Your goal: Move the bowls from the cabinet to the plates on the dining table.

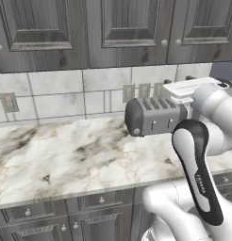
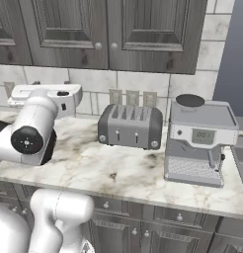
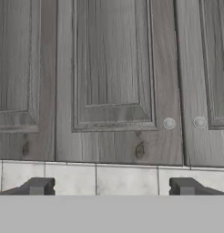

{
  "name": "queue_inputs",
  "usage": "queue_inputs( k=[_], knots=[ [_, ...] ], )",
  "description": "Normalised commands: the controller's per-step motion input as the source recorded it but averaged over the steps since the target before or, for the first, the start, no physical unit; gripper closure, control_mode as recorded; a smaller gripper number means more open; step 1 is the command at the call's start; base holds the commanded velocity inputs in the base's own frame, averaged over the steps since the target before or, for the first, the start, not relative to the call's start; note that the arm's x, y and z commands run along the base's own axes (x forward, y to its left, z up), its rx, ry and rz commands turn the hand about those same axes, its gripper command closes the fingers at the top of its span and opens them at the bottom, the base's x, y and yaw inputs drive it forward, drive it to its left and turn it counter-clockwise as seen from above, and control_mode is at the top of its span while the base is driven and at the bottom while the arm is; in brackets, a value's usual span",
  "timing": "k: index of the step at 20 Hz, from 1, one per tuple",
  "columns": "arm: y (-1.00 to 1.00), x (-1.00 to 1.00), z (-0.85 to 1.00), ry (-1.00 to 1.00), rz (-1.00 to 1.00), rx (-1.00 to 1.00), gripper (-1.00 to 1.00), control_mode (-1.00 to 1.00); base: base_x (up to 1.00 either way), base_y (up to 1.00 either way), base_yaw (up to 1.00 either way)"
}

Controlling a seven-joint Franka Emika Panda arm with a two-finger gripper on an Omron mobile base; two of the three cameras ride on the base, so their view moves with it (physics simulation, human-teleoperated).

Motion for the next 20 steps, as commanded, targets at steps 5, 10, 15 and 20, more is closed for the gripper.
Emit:
queue_inputs(
  k=[5, 10, 15, 20],
  knots=[
    [0.00, 0.18, 0.03, -0.13, -0.03, 0.08, -1.00, -1.00, 0.00, 0.00, 0.00],
    [-0.03, 0.34, 0.09, 0.00, -0.04, 0.05, -1.00, -1.00, 0.00, 0.00, 0.00],
    [-0.25, 0.07, 0.41, 0.00, -0.04, 0.06, -1.00, -1.00, 0.00, 0.00, 0.00],
    [-0.29, 0.00, 0.15, 0.00, 0.00, 0.02, -1.00, -1.00, 0.00, 0.00, 0.00]
  ],
)
